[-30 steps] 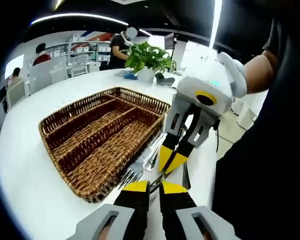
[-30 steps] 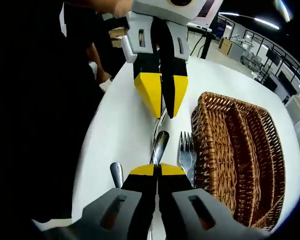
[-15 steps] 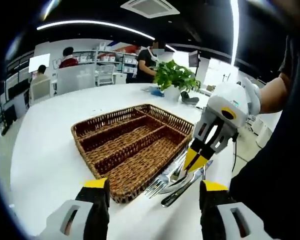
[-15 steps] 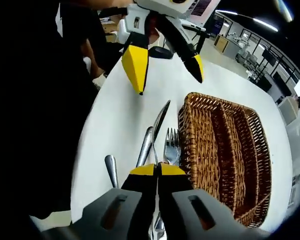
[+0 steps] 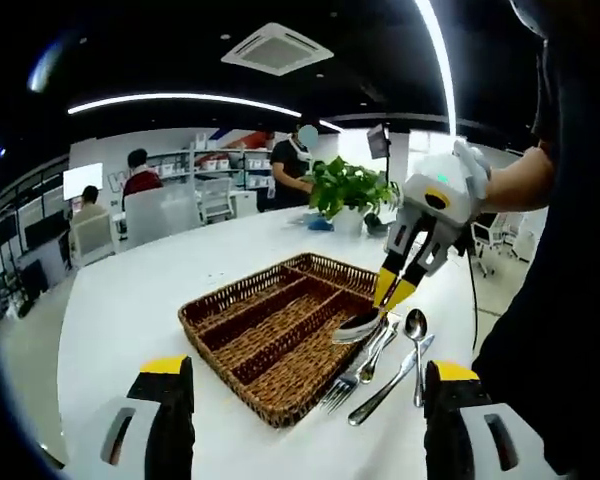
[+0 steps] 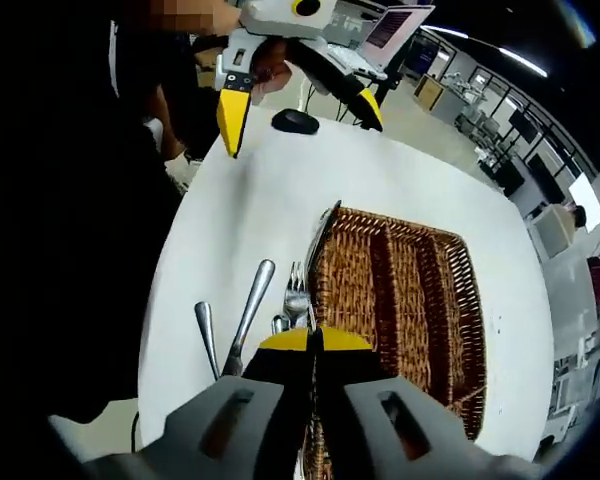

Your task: Arrange the knives, forks, and spoons in their matching storage slots by inserting each utensil handle-first until every utensil is classified and aligned in the correct compartment

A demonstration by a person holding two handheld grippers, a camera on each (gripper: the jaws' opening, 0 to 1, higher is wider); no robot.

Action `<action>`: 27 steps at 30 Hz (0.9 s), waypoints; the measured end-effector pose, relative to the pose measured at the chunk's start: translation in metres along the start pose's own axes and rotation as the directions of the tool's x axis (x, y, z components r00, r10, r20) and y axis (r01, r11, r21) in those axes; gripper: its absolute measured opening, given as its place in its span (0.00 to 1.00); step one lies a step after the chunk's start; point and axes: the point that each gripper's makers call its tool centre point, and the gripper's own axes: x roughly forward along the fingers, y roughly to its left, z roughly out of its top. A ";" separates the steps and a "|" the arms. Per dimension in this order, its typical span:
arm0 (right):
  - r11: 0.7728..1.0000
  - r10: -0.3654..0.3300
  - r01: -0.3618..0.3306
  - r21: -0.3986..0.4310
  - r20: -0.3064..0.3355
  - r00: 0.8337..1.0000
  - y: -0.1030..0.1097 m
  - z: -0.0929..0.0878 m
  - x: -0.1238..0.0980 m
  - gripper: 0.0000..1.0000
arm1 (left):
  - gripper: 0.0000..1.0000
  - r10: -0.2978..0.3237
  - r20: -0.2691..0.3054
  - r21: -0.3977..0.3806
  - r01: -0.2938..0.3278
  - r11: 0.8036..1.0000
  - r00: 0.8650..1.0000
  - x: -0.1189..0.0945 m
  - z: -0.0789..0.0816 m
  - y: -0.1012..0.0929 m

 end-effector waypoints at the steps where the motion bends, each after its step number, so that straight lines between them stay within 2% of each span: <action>1: 1.000 -0.008 0.008 -0.004 0.002 1.000 -0.002 0.001 -0.003 0.00 | 1.00 0.001 -0.009 0.005 -0.001 1.000 1.000 -0.001 -0.001 -0.001; 3: 0.999 -0.027 0.027 -0.017 0.003 1.000 -0.005 0.003 -0.015 0.00 | 1.00 0.014 -0.039 0.041 -0.013 0.999 0.999 -0.004 -0.004 -0.002; 10: 0.998 -0.042 0.042 -0.037 0.003 0.999 -0.005 0.003 -0.028 0.00 | 1.00 0.026 -0.095 0.028 -0.023 0.999 0.995 -0.011 -0.008 -0.004; 17: 0.997 -0.058 0.059 -0.050 0.013 0.998 -0.009 0.007 -0.038 0.00 | 1.00 0.057 -0.094 0.032 -0.054 0.998 0.994 -0.019 -0.001 -0.001; 27: 0.996 -0.056 0.057 -0.065 0.018 0.998 -0.012 0.010 -0.035 0.00 | 1.00 0.091 -0.113 0.039 -0.087 0.995 0.989 -0.026 -0.008 0.003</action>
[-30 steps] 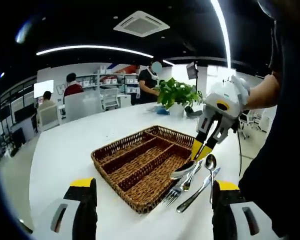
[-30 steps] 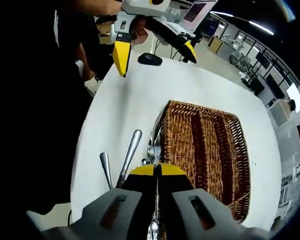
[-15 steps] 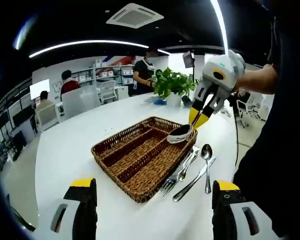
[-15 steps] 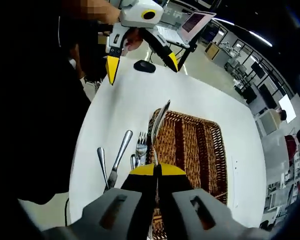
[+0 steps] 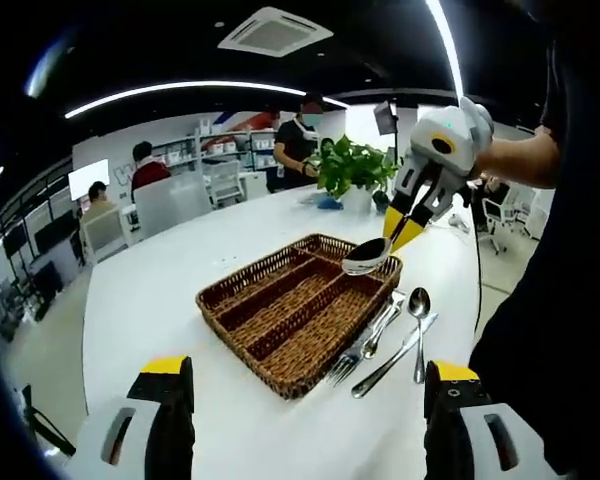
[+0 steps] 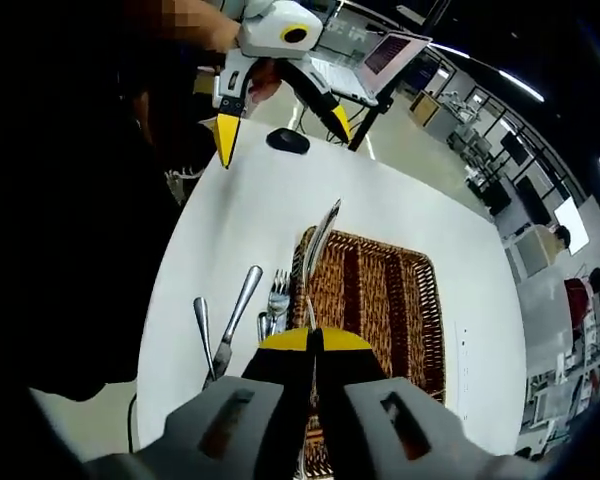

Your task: Arrange the knives, forks, and spoons in their matching storage slots by inserting each utensil handle-first until every utensil is classified and aligned in the correct compartment

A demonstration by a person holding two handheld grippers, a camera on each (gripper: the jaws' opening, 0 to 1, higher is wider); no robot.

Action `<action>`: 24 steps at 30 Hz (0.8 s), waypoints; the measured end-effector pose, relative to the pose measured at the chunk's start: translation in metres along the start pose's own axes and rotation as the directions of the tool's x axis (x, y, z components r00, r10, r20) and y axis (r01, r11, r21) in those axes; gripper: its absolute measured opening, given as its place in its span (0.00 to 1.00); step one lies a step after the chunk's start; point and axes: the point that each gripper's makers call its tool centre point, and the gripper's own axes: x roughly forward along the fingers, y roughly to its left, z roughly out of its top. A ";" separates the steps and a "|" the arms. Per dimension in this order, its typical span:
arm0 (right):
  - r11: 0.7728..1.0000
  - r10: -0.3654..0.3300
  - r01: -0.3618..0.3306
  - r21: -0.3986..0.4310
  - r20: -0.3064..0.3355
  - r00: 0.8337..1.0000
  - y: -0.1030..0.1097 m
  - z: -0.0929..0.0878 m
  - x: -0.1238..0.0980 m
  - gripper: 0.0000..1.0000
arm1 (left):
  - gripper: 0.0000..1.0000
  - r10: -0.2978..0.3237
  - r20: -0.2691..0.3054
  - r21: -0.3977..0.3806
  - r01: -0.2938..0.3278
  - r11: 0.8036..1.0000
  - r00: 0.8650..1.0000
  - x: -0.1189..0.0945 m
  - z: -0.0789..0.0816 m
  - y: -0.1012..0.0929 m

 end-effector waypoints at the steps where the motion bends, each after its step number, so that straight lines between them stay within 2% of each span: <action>1: 1.000 -0.002 0.002 -0.006 -0.002 1.000 -0.003 -0.001 0.001 0.00 | 1.00 0.004 -0.002 -0.002 -0.004 1.000 1.000 0.000 0.000 0.001; 11: 1.000 -0.015 0.015 -0.008 -0.006 1.000 -0.029 -0.005 0.002 0.00 | 1.00 0.011 -0.002 -0.016 -0.011 1.000 1.000 0.001 0.002 0.004; 20: 1.000 -0.003 0.003 -0.022 -0.019 1.000 -0.047 -0.012 0.015 0.00 | 1.00 0.024 -0.013 -0.022 -0.024 0.999 1.000 0.004 0.002 0.012; 24: 1.000 0.007 -0.007 0.000 -0.011 1.000 -0.056 -0.014 0.021 0.00 | 1.00 0.027 -0.018 -0.017 -0.028 0.999 0.999 0.006 0.001 0.016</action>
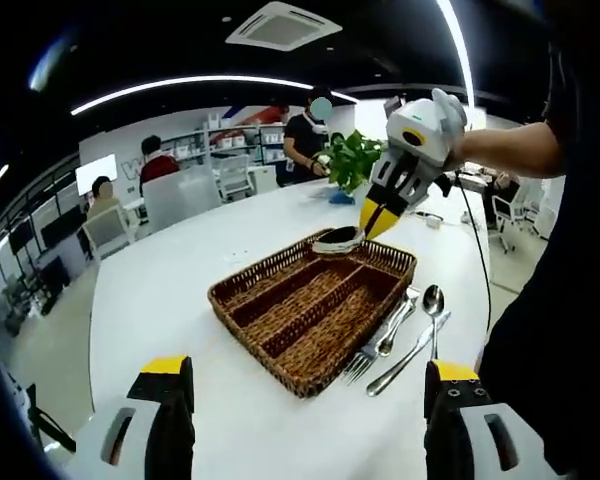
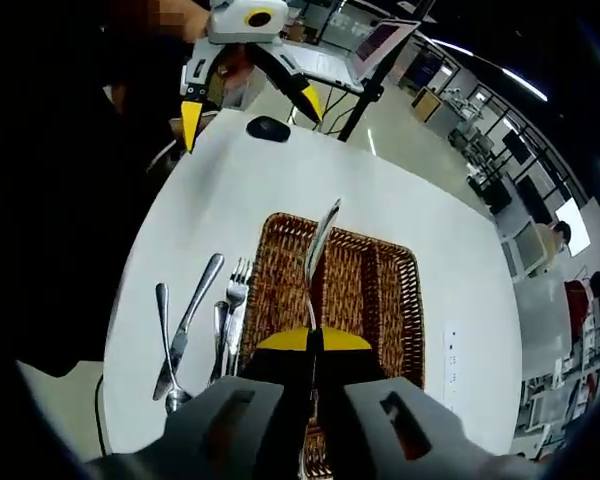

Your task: Arrange the knives, forks, and spoons in their matching storage slots by inserting each utensil handle-first until every utensil is classified and aligned in the correct compartment

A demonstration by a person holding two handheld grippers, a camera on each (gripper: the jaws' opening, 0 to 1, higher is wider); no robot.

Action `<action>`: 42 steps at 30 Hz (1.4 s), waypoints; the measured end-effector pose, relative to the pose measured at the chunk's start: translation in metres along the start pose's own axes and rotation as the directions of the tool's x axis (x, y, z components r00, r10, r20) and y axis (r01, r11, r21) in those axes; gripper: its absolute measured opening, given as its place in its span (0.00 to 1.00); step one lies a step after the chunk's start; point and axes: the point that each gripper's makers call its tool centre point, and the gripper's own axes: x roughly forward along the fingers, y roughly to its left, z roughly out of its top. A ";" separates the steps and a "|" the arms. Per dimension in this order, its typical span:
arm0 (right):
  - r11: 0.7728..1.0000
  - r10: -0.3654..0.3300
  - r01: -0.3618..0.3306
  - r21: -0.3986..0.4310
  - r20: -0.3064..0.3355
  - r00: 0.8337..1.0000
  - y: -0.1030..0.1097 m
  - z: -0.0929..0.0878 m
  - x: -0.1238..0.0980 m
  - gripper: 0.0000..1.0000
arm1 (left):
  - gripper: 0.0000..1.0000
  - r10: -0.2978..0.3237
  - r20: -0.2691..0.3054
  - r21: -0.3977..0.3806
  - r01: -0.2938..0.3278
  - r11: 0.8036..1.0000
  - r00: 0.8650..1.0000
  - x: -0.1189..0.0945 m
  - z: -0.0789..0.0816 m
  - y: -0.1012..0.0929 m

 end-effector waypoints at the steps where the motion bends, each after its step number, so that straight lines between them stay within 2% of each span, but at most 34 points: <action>1: 1.000 0.000 0.000 0.003 0.002 1.000 -0.002 0.000 0.001 0.00 | 1.00 -0.001 -0.001 0.000 0.001 1.000 1.000 0.000 0.000 0.000; 11: 0.999 -0.007 0.007 0.035 0.011 1.000 -0.039 -0.004 0.007 0.00 | 1.00 -0.012 -0.012 0.011 0.013 1.000 1.000 0.000 0.000 0.005; 20: 1.000 -0.005 0.005 0.012 -0.012 1.000 -0.063 -0.015 0.023 0.00 | 1.00 -0.026 -0.018 0.006 0.027 1.000 0.999 0.000 -0.001 0.005; 29: 1.000 0.004 -0.004 0.000 -0.026 1.000 -0.093 -0.017 0.037 0.00 | 1.00 -0.033 -0.028 0.010 0.034 0.999 0.999 -0.002 -0.005 0.011; 35: 1.000 -0.012 0.013 0.007 -0.035 0.999 -0.123 -0.020 0.047 0.00 | 1.00 -0.018 -0.011 -0.018 0.018 1.000 1.000 -0.001 -0.002 0.019; 42: 1.000 -0.020 0.020 -0.001 -0.044 0.999 -0.142 -0.022 0.058 0.00 | 1.00 -0.015 -0.008 -0.018 0.015 1.000 1.000 0.002 -0.002 0.024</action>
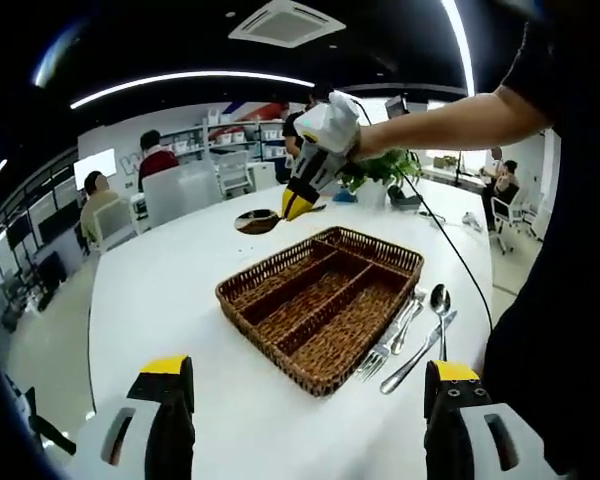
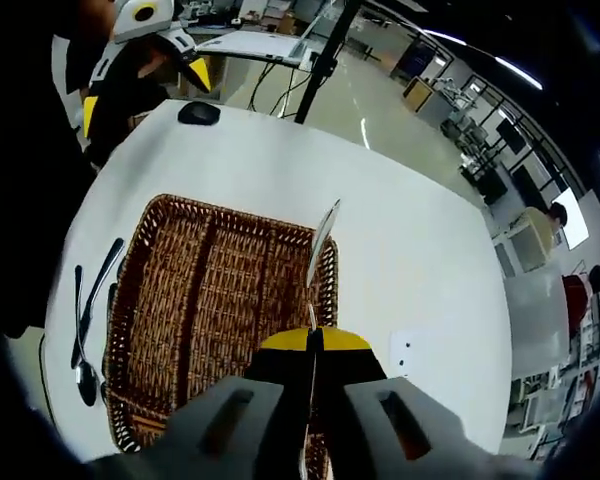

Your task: Arrange the knives, forks, and spoons in their matching storage slots by inserting each utensil handle-first until every utensil is classified and aligned in the correct compartment

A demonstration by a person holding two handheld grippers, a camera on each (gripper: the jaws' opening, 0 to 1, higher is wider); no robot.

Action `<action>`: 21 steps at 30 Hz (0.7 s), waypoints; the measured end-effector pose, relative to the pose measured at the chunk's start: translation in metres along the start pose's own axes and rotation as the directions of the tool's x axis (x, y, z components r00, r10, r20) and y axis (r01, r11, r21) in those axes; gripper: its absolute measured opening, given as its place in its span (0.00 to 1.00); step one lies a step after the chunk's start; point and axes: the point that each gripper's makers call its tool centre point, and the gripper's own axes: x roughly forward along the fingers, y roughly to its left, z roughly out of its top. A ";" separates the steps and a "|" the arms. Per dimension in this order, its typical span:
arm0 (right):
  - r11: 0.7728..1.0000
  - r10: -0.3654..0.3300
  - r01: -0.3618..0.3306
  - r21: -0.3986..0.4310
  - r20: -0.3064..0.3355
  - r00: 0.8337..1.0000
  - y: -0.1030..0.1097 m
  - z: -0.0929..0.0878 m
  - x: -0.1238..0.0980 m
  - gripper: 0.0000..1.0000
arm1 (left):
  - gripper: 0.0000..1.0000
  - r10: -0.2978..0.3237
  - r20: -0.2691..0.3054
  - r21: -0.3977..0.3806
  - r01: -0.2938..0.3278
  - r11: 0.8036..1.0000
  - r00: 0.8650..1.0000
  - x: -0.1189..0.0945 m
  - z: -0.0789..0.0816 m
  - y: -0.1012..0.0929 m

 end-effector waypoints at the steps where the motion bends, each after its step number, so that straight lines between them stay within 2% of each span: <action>1: 1.000 0.000 0.000 0.000 0.001 1.000 -0.002 0.000 0.001 0.00 | 1.00 0.001 0.000 -0.001 -0.001 1.000 1.000 0.001 0.000 0.001; 11: 1.000 0.006 -0.006 -0.007 -0.006 1.000 -0.011 -0.006 0.015 0.00 | 1.00 0.009 -0.006 -0.008 -0.009 1.000 1.000 0.005 -0.002 0.009; 17: 1.000 -0.015 0.014 -0.022 -0.016 1.000 -0.006 -0.013 0.030 0.00 | 1.00 0.009 -0.015 -0.014 -0.009 1.000 1.000 0.009 -0.008 0.012; 21: 0.999 -0.030 0.029 -0.033 -0.043 0.999 -0.002 -0.023 0.044 0.00 | 1.00 0.003 -0.022 -0.019 -0.004 1.000 1.000 0.011 -0.010 0.014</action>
